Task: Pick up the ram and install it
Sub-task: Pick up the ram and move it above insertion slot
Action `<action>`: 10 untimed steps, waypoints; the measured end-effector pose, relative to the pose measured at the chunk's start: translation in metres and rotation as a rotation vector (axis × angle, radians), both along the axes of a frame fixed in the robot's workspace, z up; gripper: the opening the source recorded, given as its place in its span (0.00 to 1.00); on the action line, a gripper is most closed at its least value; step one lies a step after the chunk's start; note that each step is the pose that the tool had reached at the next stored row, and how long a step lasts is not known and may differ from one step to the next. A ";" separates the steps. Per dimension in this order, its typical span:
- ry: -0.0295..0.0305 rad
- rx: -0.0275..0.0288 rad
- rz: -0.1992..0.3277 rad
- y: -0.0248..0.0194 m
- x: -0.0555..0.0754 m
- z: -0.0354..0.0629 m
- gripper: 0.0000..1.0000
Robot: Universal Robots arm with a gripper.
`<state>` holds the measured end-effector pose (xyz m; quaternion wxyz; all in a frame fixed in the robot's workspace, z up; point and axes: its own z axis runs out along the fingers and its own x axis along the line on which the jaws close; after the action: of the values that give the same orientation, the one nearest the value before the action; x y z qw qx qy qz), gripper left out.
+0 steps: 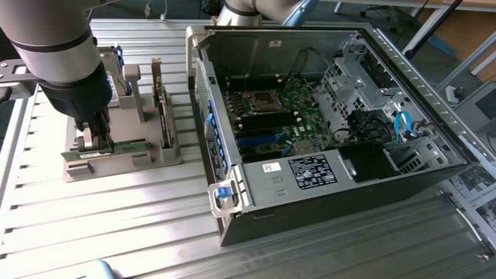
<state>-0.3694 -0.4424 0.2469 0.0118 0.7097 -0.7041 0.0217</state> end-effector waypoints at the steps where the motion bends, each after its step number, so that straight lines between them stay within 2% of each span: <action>1: 0.0000 0.0000 0.000 0.0000 0.000 0.0004 0.12; 10: -0.0001 0.0000 0.000 0.0000 0.000 0.0036 0.12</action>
<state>-0.3694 -0.4424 0.2505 0.0117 0.7097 -0.7041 0.0217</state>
